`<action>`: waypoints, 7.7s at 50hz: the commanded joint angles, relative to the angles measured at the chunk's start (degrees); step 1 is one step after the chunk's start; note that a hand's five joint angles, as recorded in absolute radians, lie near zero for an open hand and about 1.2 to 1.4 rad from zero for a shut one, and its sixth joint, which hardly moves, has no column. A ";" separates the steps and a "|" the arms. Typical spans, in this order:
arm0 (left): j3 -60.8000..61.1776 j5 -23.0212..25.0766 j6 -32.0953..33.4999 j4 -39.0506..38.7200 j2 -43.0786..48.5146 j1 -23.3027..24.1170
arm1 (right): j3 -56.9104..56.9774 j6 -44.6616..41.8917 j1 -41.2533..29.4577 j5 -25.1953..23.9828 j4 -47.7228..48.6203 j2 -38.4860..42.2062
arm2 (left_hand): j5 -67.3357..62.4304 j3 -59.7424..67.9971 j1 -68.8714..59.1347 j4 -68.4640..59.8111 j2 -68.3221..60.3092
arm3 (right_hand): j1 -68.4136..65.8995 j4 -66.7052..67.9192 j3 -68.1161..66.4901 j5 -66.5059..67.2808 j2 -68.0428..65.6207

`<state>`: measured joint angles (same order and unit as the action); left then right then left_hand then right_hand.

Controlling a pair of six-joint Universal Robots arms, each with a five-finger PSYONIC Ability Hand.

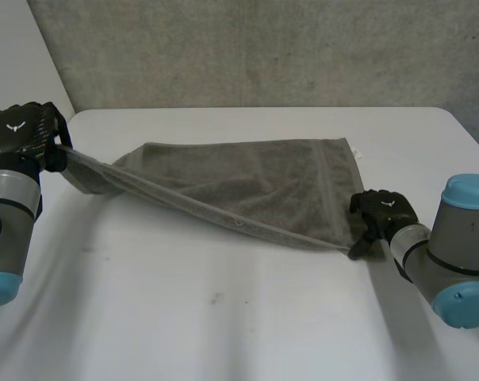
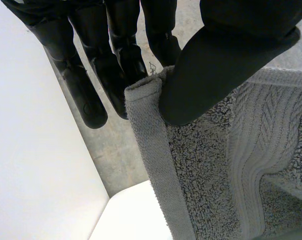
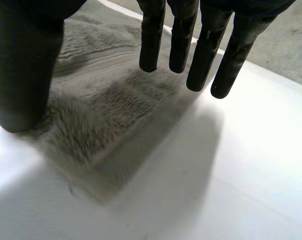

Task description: Fold the towel.

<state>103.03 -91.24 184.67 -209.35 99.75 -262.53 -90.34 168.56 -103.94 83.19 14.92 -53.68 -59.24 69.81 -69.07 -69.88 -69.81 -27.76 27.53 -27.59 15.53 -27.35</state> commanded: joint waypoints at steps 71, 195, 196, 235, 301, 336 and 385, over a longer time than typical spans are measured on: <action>17.98 10.55 12.55 19.23 -24.84 0.62 | -5.80 -31.96 7.42 -7.86 -35.54 -36.65 | -10.76 10.19 -10.93 -10.12 -10.19 | -52.24 52.47 -52.41 54.47 -52.65; 12.10 13.55 11.50 6.41 -9.22 -1.93 | 3.42 -26.53 8.75 -20.70 -2.96 -0.73 | -10.76 10.19 -10.93 -10.12 -10.19 | -52.24 52.47 -52.41 54.47 -52.65; 12.19 13.46 11.50 6.41 -9.22 -2.02 | 2.81 -25.75 8.92 -20.35 -3.31 -2.38 | -10.76 10.19 -10.93 -10.12 -10.19 | -52.24 52.47 -52.41 54.47 -52.65; 21.60 16.09 19.50 22.24 -26.01 -2.72 | -12.05 -53.60 31.16 -27.29 -52.18 -37.73 | -10.76 10.19 -10.93 -10.12 -10.19 | -52.24 52.47 -52.41 54.47 -52.65; -35.64 0.28 18.88 10.90 31.49 9.49 | 42.82 -11.51 7.61 1.80 -21.88 4.31 | 59.24 -59.81 59.07 59.88 59.81 | 17.76 -17.53 17.59 -15.53 17.35; 0.94 0.01 2.27 5.63 4.49 8.79 | -13.37 -19.32 13.93 -8.39 -3.94 -14.89 | 59.24 -59.81 59.07 59.88 59.81 | -1.33 1.56 -1.50 3.56 -1.74; 2.26 -0.08 2.27 4.66 4.23 8.53 | 13.59 -32.77 -4.12 0.04 -6.13 -9.80 | 59.24 -59.81 59.07 59.88 59.81 | -52.24 52.47 -52.41 54.47 -52.65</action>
<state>105.31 -91.35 186.94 -204.70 104.00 -253.88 -84.51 134.08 -91.04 82.65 10.03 -67.28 -1.52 9.50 -9.85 -9.53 -9.45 -75.64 76.84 -76.22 66.46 -75.32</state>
